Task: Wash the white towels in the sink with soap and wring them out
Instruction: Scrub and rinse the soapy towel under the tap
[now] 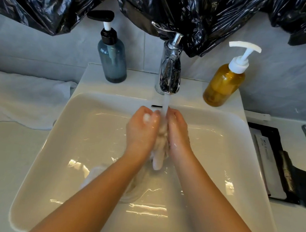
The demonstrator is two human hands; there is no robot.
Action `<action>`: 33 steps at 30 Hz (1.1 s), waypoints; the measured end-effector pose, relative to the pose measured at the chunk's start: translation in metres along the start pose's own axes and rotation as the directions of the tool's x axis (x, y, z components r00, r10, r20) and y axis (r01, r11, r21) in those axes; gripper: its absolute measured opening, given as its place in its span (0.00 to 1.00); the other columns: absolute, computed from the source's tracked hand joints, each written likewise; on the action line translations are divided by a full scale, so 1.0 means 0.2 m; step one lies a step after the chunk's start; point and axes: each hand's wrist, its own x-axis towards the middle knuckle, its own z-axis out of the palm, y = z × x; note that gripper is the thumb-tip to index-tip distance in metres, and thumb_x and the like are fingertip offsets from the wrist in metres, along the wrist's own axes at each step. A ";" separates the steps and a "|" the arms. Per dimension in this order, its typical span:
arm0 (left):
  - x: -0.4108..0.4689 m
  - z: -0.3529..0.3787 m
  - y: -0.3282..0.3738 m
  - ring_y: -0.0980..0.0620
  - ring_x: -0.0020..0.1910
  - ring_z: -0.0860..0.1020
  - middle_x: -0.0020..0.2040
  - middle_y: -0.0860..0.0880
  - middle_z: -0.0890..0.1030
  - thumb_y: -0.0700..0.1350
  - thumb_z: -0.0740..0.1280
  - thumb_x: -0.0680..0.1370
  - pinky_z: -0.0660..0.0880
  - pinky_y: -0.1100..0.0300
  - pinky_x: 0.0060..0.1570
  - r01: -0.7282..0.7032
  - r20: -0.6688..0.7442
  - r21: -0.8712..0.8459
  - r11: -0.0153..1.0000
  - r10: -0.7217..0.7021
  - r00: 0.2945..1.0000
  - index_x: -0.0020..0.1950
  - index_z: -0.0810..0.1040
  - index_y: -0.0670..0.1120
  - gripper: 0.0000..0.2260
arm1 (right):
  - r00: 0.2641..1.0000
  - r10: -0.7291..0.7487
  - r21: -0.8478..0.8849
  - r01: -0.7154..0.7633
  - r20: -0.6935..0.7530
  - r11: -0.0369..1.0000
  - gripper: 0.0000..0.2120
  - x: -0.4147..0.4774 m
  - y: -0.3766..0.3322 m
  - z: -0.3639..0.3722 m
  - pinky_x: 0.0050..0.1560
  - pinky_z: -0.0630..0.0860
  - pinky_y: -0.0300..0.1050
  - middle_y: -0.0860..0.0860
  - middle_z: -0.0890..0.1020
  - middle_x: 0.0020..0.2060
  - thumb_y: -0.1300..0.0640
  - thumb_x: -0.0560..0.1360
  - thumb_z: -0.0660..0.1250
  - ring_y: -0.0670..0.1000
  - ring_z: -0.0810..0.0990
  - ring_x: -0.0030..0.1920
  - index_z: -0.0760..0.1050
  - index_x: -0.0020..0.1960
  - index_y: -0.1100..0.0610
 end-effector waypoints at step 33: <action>0.00 -0.13 -0.06 0.44 0.54 0.78 0.54 0.45 0.81 0.45 0.68 0.76 0.73 0.54 0.52 -0.187 0.541 0.581 0.792 -0.204 0.816 0.57 0.78 0.43 0.12 | 0.994 0.008 -0.312 -0.041 -0.105 0.949 0.06 -0.08 -0.08 -0.47 0.45 0.75 0.45 0.50 0.81 0.44 0.51 0.79 0.66 0.51 0.79 0.47 0.79 0.50 0.53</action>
